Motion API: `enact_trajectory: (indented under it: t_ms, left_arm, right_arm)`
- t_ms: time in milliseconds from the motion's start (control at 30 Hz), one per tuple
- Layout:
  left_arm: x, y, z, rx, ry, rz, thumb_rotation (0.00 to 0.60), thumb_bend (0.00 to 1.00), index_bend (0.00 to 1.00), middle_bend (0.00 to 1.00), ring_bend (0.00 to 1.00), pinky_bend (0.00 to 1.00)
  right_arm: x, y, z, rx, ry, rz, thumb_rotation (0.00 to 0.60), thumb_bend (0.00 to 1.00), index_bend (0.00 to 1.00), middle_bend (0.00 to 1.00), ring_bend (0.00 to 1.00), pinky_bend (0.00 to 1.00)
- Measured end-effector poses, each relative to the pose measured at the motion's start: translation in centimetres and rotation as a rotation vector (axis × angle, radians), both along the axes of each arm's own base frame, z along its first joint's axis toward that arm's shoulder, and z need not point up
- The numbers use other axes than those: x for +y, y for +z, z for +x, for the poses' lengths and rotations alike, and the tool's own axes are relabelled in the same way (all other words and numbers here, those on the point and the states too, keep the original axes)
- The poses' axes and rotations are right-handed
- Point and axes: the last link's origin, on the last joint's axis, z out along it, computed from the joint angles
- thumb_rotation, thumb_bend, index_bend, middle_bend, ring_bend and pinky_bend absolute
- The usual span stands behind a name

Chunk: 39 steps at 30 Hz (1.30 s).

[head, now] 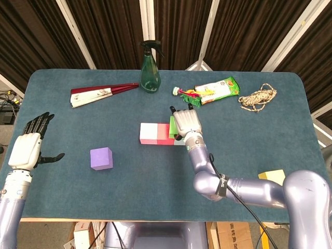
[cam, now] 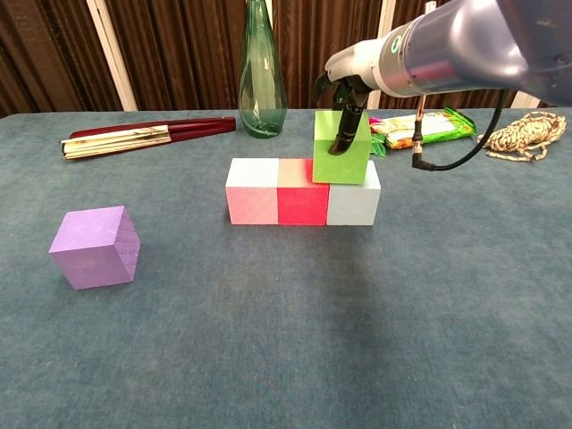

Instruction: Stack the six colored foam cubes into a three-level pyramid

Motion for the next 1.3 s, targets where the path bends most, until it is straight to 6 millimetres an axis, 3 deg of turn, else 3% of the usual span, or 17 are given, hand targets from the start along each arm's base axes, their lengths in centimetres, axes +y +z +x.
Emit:
enact_trajectory:
  t_ms: [1300]
  left_arm:
    - [-0.01, 0.10, -0.04, -0.006, 0.003, 0.002, 0.600, 0.06, 0.00, 0.00, 0.00, 0.04]
  right_arm:
    - [-0.17, -0.27, 0.07, 0.009, 0.037, 0.043, 0.600, 0.31, 0.12, 0.48, 0.38, 0.05]
